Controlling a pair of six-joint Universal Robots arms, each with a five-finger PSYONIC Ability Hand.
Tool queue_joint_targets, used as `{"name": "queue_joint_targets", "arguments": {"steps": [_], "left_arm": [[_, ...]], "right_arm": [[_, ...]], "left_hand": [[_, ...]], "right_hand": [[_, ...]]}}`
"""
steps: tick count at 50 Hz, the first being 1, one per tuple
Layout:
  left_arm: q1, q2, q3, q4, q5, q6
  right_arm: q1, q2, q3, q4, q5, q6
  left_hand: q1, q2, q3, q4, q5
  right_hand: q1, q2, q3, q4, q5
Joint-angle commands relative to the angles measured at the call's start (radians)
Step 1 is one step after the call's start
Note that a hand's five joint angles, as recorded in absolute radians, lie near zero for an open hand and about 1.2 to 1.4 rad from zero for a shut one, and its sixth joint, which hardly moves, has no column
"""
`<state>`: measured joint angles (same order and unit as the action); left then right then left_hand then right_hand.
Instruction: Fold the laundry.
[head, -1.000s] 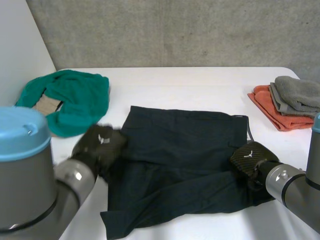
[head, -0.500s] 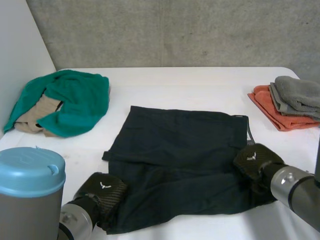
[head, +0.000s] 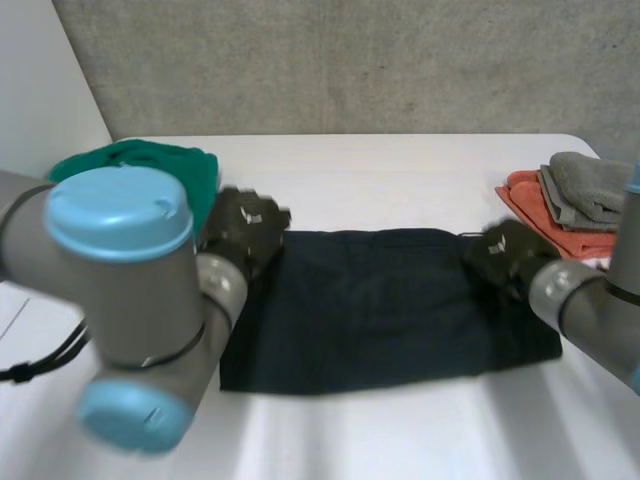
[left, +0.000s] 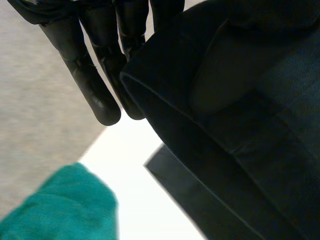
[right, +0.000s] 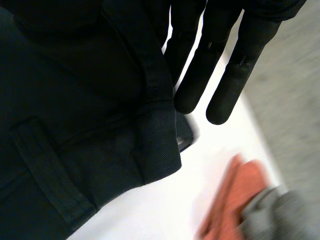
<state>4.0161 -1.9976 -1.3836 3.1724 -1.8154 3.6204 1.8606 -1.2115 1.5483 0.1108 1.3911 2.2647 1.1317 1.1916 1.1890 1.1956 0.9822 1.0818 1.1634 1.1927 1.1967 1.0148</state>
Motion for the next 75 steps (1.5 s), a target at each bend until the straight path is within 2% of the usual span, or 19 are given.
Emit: {"name": "queue_joint_targets", "arguments": {"steps": [1,8,11,12,13,15,16,19,26,30,36,42,49,56,59,60,66,71,75], "left_arm": [[0.064,-0.211,0.142,0.164,-0.045,0.119],[0.069,-0.377,0.233,0.43,-0.053,0.283],[0.07,-0.406,0.25,0.498,-0.051,0.328],[0.075,-0.418,0.256,0.526,-0.042,0.343],[0.077,-0.421,0.255,0.535,-0.036,0.353],[0.077,-0.423,0.25,0.543,-0.028,0.36],[0.075,-0.42,0.245,0.543,-0.021,0.359],[0.061,-0.406,0.224,0.543,-0.015,0.359],[0.041,-0.317,0.114,0.54,-0.022,0.35],[0.046,-0.236,-0.001,0.54,-0.022,0.34],[0.038,-0.118,-0.159,0.537,-0.021,0.235],[0.009,-0.07,-0.235,0.512,-0.012,0.117],[-0.003,-0.076,-0.244,0.495,-0.01,0.1],[0.004,-0.073,-0.255,0.495,-0.008,0.1],[0.003,-0.069,-0.256,0.494,-0.008,0.1],[0.001,-0.064,-0.258,0.494,-0.008,0.1],[0.001,-0.029,-0.269,0.492,-0.008,0.1],[0.001,0.026,-0.299,0.492,-0.008,0.1],[0.001,0.062,-0.327,0.492,-0.008,0.098]], "right_arm": [[0.023,0.139,-0.095,-0.316,-0.001,0.013],[0.026,0.343,-0.213,-0.499,-0.001,-0.026],[0.028,0.389,-0.241,-0.533,0.003,-0.045],[0.029,0.406,-0.255,-0.551,0.008,-0.045],[0.029,0.411,-0.26,-0.556,0.012,-0.045],[0.031,0.412,-0.263,-0.557,0.022,-0.04],[0.034,0.408,-0.26,-0.554,0.035,-0.031],[0.034,0.385,-0.246,-0.553,0.058,0.002],[0.0,0.172,-0.14,-0.47,0.066,0.214],[-0.03,0.07,-0.108,-0.271,0.049,0.309],[-0.098,0.05,-0.04,-0.008,-0.032,0.342],[-0.139,0.052,0.038,-0.068,-0.104,0.332],[-0.153,0.122,0.05,-0.154,-0.11,0.331],[-0.155,0.197,0.038,-0.197,-0.098,0.293],[-0.17,0.208,0.036,-0.194,-0.098,0.256],[-0.184,0.202,0.036,-0.194,-0.095,0.243],[-0.239,0.159,0.073,-0.23,-0.081,0.233],[-0.27,0.04,0.098,-0.267,-0.014,0.176],[-0.27,0.027,0.098,-0.27,0.02,0.099]], "left_hand": [[0.265,0.205,0.207,0.201,0.24],[0.265,0.205,0.207,0.201,0.24],[0.265,0.205,0.207,0.201,0.24],[0.265,0.205,0.207,0.201,0.24],[-0.032,-0.091,-0.089,-0.095,-0.057],[-0.809,-0.869,-0.866,-0.873,-0.834],[-0.957,-1.017,-1.014,-1.021,-0.982],[-0.957,-1.017,-1.014,-1.021,-0.982],[-0.957,-1.017,-1.014,-1.021,-0.982],[-0.957,-1.017,-1.014,-1.021,-0.982],[-0.957,-1.017,-1.014,-1.021,-0.982],[-0.956,-1.016,-1.014,-1.02,-0.981],[-0.953,-1.013,-1.011,-1.017,-0.978],[-0.953,-1.013,-1.011,-1.017,-0.978],[-0.953,-1.013,-1.011,-1.017,-0.978],[-0.953,-1.013,-1.011,-1.017,-0.978],[-0.956,-1.016,-1.014,-1.02,-0.981],[-0.956,-1.016,-1.014,-1.02,-0.981],[-0.956,-1.016,-1.014,-1.02,-0.981]], "right_hand": [[0.314,0.233,0.204,0.2,0.207],[0.314,0.233,0.204,0.2,0.207],[0.314,0.233,0.204,0.2,0.207],[0.188,0.106,0.077,0.073,0.08],[-0.119,-0.2,-0.23,-0.234,-0.226],[-0.823,-0.905,-0.934,-0.938,-0.931],[-0.907,-0.989,-1.018,-1.022,-1.015],[-0.907,-0.989,-1.018,-1.022,-1.015],[-0.907,-0.989,-1.018,-1.022,-1.015],[-0.907,-0.989,-1.018,-1.022,-1.015],[-0.907,-0.989,-1.018,-1.022,-1.015],[-0.665,-0.747,-0.776,-0.78,-0.773],[-0.645,-0.726,-0.756,-0.76,-0.752],[-0.51,-0.591,-0.621,-0.625,-0.617],[-0.047,-0.129,-0.158,-0.162,-0.155],[0.311,0.229,0.2,0.196,0.203],[0.314,0.233,0.204,0.2,0.207],[0.314,0.233,0.204,0.2,0.207],[0.314,0.233,0.204,0.2,0.207]]}}
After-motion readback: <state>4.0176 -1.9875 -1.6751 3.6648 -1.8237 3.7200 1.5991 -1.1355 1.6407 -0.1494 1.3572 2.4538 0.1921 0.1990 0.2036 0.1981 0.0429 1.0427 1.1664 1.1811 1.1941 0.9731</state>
